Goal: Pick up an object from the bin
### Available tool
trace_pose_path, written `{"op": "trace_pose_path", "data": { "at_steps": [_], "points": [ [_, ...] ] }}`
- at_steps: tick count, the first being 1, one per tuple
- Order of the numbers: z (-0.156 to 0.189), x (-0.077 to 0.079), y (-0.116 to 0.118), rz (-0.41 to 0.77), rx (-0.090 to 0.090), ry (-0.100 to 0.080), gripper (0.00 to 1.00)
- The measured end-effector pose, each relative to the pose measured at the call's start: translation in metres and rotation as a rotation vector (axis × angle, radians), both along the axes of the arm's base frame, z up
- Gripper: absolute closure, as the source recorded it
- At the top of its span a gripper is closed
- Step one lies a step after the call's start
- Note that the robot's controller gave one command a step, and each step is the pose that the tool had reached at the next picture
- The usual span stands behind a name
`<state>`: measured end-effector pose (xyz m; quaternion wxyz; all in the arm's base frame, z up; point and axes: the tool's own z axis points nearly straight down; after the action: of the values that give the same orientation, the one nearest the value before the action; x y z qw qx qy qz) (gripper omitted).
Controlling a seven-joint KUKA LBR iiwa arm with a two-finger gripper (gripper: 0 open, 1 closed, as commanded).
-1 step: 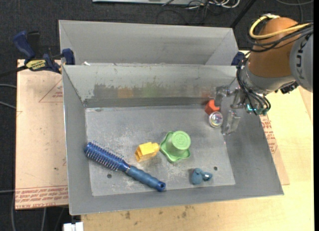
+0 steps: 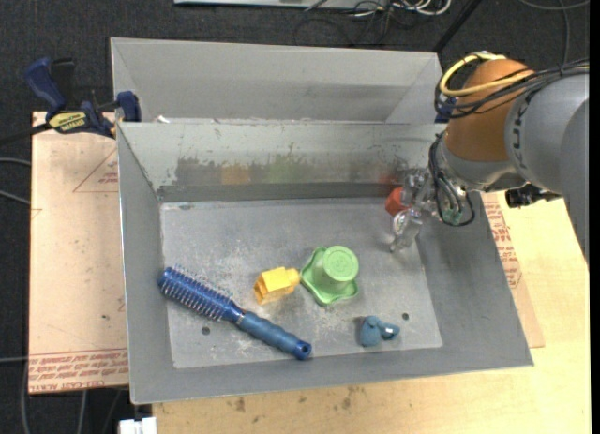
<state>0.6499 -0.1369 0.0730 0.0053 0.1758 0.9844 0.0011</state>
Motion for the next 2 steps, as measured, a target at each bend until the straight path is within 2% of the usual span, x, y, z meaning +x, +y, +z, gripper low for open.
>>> {"op": "trace_pose_path", "data": {
  "at_steps": [1,2],
  "points": [
    [0.028,-0.002,-0.016,-0.302,0.002,0.005,0.0],
    [0.027,0.006,0.007,-0.574,0.005,0.007,0.0]
  ]
}}
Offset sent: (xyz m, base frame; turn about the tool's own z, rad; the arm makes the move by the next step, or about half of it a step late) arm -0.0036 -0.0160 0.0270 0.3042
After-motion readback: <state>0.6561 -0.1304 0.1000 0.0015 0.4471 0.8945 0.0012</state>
